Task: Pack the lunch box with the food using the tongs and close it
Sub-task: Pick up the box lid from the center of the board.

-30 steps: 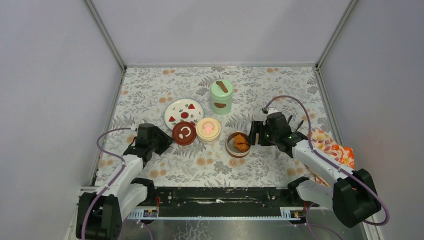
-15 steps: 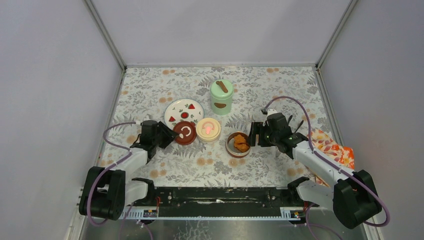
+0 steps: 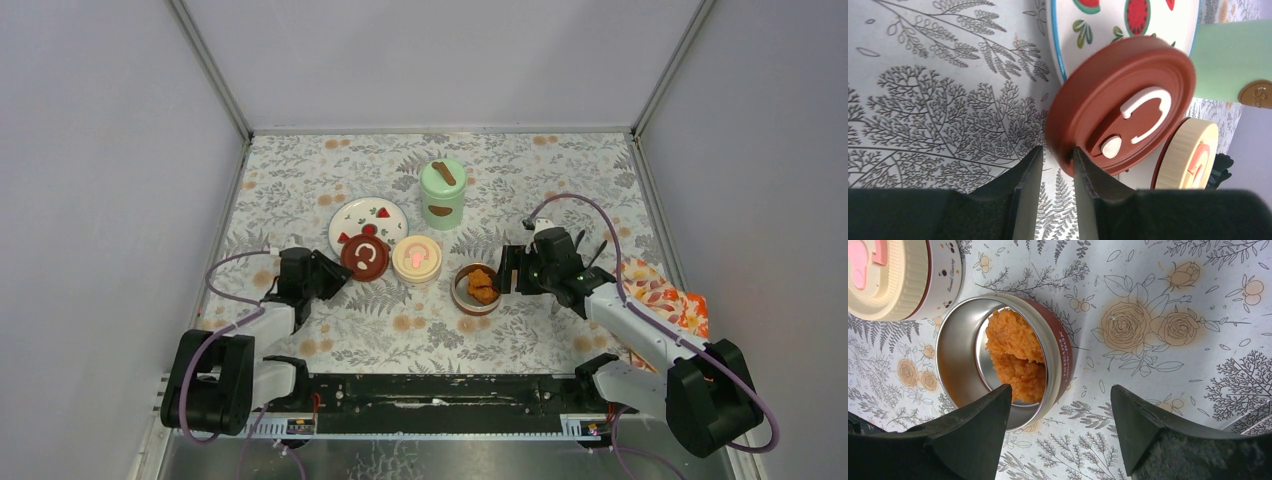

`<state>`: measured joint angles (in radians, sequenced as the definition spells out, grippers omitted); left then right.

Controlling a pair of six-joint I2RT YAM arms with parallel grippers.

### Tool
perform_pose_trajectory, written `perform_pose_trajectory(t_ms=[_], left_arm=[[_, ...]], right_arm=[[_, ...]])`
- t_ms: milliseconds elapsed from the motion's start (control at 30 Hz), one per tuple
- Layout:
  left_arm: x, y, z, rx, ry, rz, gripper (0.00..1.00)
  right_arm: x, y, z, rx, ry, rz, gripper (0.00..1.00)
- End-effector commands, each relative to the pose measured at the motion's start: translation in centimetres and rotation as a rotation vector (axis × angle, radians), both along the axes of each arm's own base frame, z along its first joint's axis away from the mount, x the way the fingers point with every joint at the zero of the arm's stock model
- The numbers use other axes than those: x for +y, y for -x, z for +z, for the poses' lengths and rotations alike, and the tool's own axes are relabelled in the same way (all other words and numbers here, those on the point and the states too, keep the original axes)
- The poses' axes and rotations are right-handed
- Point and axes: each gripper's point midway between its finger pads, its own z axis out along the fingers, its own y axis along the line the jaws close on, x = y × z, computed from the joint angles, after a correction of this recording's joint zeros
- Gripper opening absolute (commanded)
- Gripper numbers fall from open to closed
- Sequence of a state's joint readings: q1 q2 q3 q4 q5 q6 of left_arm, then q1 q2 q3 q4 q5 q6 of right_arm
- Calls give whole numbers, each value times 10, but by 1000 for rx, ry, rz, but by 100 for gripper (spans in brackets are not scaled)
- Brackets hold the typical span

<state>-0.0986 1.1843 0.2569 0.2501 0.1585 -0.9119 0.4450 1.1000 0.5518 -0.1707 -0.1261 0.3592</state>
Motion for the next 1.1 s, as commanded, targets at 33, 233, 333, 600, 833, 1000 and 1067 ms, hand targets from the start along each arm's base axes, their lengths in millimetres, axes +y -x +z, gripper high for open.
perform_pose_trajectory(t_ms=[33, 233, 333, 600, 833, 1000, 1067], left_arm=[[2, 1, 3, -30, 22, 3, 34], [12, 0, 2, -47, 7, 30, 40], [18, 0, 2, -59, 8, 53, 41], [20, 1, -5, -47, 13, 61, 38], [12, 3, -4, -51, 62, 38, 20], [9, 0, 13, -97, 102, 39, 10], [7, 0, 20, -112, 117, 36, 7]], right_arm=[[6, -3, 7, -32, -34, 18, 80], [6, -2, 4, -24, -35, 21, 80], [6, -2, 3, -23, -35, 21, 80], [7, -2, 3, -22, -41, 23, 80], [8, -1, 5, -24, -51, 24, 80], [9, 1, 2, -1, -52, 26, 80], [10, 2, 1, 14, -55, 29, 80]])
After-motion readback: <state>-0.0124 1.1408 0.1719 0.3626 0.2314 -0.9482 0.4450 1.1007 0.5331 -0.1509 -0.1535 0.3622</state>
